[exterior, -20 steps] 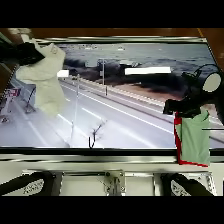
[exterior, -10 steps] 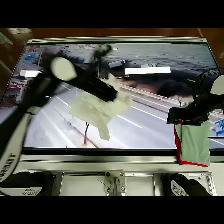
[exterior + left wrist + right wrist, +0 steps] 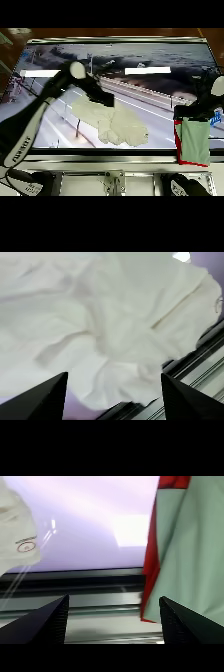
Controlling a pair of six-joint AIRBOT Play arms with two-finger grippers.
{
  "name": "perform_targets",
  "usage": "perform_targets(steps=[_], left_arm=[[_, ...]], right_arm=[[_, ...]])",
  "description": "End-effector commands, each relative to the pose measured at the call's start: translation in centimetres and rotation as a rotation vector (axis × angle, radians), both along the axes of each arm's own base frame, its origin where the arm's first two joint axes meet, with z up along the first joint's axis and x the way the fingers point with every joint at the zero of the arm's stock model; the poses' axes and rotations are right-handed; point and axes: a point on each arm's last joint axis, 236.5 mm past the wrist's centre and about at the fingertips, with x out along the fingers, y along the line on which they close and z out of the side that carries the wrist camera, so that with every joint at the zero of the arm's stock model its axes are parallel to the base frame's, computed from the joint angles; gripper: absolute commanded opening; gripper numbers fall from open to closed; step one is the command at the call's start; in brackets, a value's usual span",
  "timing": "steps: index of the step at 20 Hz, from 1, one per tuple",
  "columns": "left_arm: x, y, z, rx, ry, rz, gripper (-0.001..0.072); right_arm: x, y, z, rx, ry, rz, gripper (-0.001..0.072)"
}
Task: Fold the shirts.
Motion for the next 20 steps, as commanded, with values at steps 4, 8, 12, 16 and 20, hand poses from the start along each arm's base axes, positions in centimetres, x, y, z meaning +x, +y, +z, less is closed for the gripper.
perform_targets(steps=[4, 8, 12, 16, 20], left_arm=[[0.0, 19.8, -4.3, 0.035, 0.271, 0.421, 0.0711], [-0.9, 20.6, -10.2, -0.046, 0.363, 0.579, 0.0711], [-0.3, 19.3, -13.7, -0.053, 0.353, 0.624, 0.0711], [0.2, 17.4, -16.0, -0.078, 0.369, 0.601, 0.0711], [1.1, 16.4, -17.1, -0.105, 0.369, 0.632, 0.0708]], right_arm=[[-1.1, 0.9, -4.8, 0.096, 0.054, -0.042, 0.0681], [-1.5, 7.6, -7.8, 0.416, 0.054, -0.055, 0.0681], [-1.7, 9.1, -8.8, 0.484, 0.058, -0.087, 0.0681], [-1.6, 9.2, -8.8, 0.491, 0.052, -0.096, 0.0681], [-1.3, 9.2, -8.8, 0.491, 0.048, -0.126, 0.0681]])
